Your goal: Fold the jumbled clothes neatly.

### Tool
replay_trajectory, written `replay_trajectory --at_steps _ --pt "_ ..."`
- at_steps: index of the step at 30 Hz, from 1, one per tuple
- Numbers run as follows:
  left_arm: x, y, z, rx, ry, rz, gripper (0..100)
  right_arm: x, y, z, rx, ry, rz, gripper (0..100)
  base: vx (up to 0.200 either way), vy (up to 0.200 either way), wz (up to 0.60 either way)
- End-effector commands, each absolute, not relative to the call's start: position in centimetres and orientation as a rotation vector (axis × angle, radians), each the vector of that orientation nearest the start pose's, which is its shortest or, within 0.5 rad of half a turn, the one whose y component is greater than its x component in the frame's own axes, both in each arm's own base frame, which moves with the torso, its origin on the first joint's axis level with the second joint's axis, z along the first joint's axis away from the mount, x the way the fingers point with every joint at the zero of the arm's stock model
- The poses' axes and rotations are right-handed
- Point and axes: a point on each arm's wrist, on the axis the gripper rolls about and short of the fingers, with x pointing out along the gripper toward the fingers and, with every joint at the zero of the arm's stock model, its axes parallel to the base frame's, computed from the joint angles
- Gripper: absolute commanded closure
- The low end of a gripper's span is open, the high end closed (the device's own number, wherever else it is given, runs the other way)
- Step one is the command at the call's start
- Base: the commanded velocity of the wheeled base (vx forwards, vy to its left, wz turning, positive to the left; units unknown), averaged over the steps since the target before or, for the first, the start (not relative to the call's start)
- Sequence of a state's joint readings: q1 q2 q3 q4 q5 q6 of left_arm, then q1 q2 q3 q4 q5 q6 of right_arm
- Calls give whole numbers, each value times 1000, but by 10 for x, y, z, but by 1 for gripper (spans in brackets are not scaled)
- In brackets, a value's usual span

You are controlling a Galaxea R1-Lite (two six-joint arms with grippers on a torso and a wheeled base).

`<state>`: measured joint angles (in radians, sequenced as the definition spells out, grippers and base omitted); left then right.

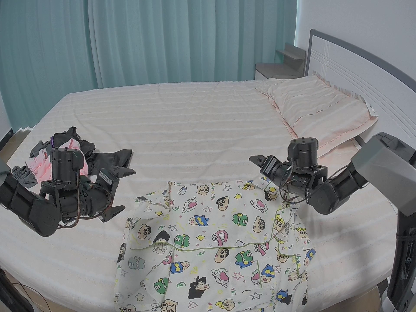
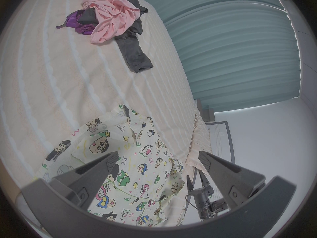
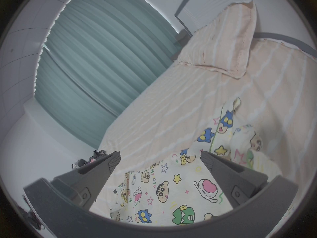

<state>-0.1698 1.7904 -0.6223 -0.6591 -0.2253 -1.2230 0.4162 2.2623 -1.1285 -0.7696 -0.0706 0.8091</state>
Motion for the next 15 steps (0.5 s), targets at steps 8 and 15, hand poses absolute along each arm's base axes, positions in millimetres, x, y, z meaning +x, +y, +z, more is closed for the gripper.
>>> replay_trajectory --at_steps 8,15 --pt "285 -55 104 -1189 692 -24 0 419 195 -1 682 614 -4 0 0 0 0" --pt "285 -56 103 -1189 698 -23 0 441 182 -4 678 590 -95 0 0 0 0"
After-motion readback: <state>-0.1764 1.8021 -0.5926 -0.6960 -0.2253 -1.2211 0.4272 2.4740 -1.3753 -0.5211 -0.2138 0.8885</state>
